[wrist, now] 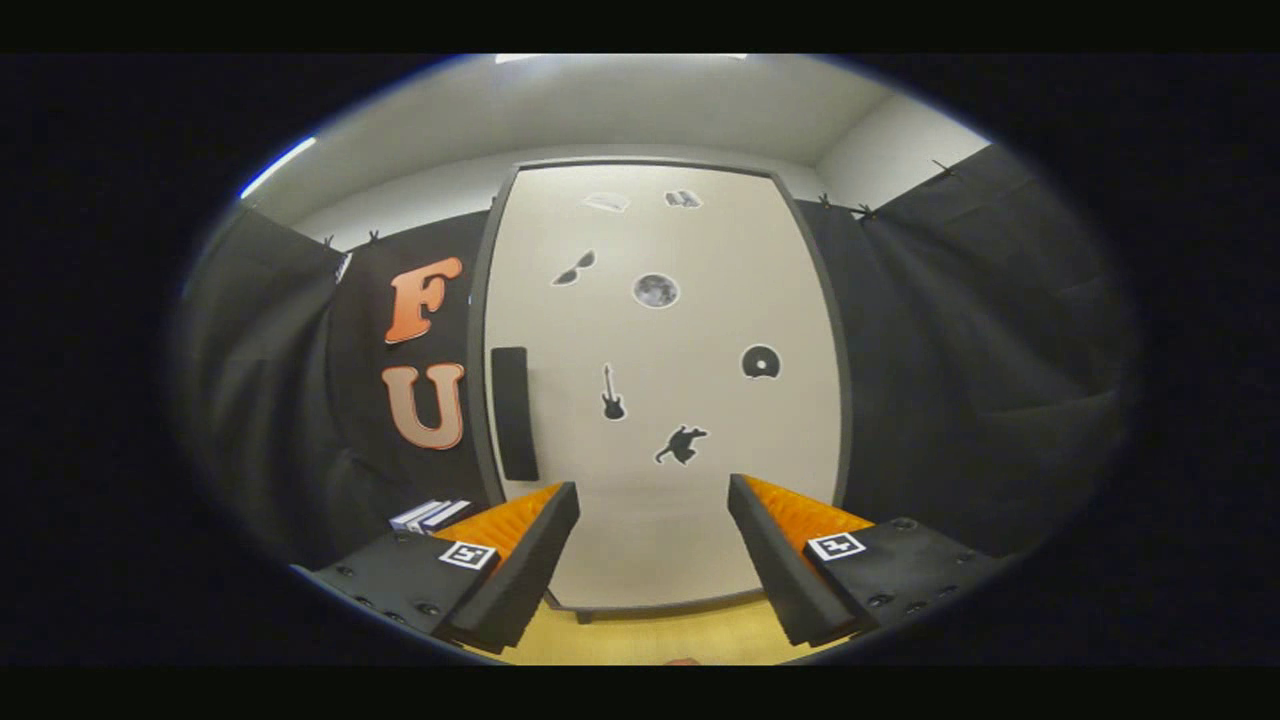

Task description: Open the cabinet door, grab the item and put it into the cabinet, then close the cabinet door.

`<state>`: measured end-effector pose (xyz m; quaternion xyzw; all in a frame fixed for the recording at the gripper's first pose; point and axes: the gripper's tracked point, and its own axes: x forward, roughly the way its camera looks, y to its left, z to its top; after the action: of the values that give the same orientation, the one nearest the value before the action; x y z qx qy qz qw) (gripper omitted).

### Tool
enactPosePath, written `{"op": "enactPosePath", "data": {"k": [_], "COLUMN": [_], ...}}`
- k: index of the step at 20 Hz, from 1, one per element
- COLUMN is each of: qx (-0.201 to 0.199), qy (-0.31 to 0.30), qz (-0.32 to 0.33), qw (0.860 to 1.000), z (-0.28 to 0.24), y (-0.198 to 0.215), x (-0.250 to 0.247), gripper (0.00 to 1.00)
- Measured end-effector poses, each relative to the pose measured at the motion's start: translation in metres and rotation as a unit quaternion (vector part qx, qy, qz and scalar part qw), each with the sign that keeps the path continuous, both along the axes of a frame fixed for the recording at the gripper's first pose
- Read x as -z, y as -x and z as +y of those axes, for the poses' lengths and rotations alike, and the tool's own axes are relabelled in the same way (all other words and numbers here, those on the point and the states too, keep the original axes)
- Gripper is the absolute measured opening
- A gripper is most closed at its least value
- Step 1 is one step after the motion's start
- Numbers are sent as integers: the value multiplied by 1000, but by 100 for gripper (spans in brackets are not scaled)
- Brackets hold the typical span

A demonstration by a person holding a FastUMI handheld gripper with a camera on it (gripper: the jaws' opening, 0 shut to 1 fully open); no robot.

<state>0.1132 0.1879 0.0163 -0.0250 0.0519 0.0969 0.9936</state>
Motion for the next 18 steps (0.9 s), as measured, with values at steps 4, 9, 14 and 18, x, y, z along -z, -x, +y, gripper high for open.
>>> {"op": "enactPosePath", "data": {"k": [4, 9, 14, 18], "qx": [-22, -38, -8, -2], "qy": [6, 10, 43, 49], "qz": [-5, 19, 40, 65], "qw": [1000, 999, 998, 997], "z": [53, 101, 110, 109], "y": [-23, -54, -86, -95], "x": [-9, -11, -5, 5], "gripper": [97, 97, 96, 77]}}
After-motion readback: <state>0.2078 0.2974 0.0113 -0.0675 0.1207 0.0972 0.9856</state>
